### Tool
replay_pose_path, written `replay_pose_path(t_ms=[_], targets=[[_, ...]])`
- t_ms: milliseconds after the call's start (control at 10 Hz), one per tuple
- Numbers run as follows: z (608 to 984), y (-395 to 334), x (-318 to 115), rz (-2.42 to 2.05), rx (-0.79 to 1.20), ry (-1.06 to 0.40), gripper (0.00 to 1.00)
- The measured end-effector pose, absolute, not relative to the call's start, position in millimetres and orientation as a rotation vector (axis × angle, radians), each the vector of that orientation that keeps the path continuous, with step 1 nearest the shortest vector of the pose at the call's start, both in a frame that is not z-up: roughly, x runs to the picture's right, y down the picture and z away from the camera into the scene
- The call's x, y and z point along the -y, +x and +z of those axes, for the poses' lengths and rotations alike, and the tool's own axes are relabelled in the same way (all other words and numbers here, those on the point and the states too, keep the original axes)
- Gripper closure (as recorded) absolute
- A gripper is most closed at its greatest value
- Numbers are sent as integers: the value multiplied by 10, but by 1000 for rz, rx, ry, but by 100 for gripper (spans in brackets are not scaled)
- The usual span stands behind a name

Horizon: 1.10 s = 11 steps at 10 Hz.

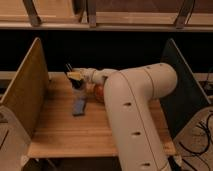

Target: Place the eraser in the ceramic cup

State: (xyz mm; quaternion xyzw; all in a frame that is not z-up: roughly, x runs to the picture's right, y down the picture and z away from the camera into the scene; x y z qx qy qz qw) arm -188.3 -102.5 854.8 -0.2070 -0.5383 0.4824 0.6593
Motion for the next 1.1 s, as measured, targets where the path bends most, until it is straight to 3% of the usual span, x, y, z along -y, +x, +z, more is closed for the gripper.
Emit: replay_pose_path(t_ms=[300, 900, 1100], targets=[[8546, -1886, 1026, 1092, 1219, -469, 87], [8547, -1884, 1025, 1092, 1219, -469, 25], [8548, -1883, 1025, 1092, 1219, -469, 20]])
